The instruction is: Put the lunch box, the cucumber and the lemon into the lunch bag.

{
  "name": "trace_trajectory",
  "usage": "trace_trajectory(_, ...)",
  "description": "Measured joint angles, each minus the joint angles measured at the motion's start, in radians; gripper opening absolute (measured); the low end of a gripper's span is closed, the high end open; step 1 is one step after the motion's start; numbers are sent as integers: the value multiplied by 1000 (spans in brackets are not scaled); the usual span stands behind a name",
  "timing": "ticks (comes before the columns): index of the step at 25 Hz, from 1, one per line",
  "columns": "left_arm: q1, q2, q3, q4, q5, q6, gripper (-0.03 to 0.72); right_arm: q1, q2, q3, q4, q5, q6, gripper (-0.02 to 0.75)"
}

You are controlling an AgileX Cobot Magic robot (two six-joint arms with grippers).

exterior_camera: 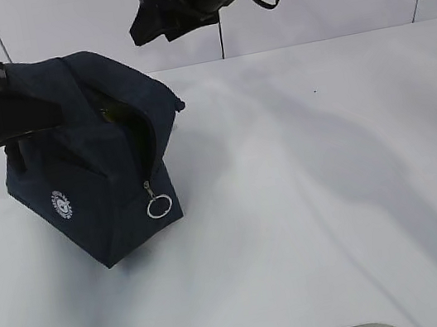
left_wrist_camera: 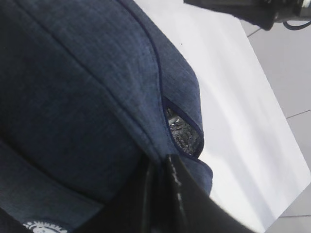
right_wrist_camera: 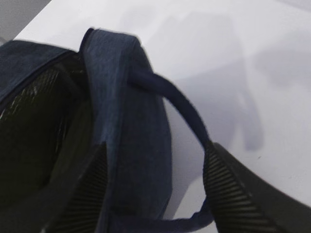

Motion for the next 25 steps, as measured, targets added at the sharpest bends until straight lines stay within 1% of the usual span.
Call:
trace_trajectory(9, 0, 23, 0, 0, 4, 0, 2, 1, 0, 0, 29, 120, 0, 494)
trace_trajectory(13, 0, 24, 0, 0, 4, 0, 2, 1, 0, 0, 39, 139, 0, 494)
trace_trajectory(16, 0, 24, 0, 0, 4, 0, 2, 1, 0, 0, 65, 168, -17, 494)
trace_trajectory(20, 0, 24, 0, 0, 0, 0, 2, 1, 0, 0, 100, 172, -32, 494)
trace_trajectory(25, 0, 24, 0, -28, -16, 11, 2, 1, 0, 0, 137, 174, -62, 494)
